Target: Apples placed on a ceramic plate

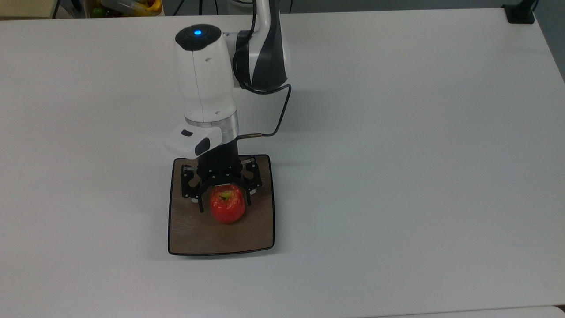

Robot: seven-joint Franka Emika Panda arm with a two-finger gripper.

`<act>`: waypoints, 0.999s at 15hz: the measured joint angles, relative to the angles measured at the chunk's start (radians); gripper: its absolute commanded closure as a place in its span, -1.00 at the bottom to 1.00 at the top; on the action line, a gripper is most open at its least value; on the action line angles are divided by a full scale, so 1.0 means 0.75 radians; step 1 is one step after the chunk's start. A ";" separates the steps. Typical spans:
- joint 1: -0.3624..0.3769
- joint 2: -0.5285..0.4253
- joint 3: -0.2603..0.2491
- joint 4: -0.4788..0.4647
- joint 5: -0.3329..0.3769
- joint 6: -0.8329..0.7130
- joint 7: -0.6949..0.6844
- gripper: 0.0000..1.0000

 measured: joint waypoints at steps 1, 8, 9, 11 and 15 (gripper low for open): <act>0.000 -0.022 0.000 -0.002 0.000 0.000 0.001 -1.00; -0.014 -0.411 -0.028 -0.014 0.001 -0.376 0.253 -1.00; -0.016 -0.481 -0.035 -0.014 0.001 -0.495 0.302 -1.00; -0.016 -0.629 -0.039 -0.019 0.001 -0.787 0.430 -1.00; -0.010 -0.808 -0.038 -0.033 0.001 -1.227 0.629 -1.00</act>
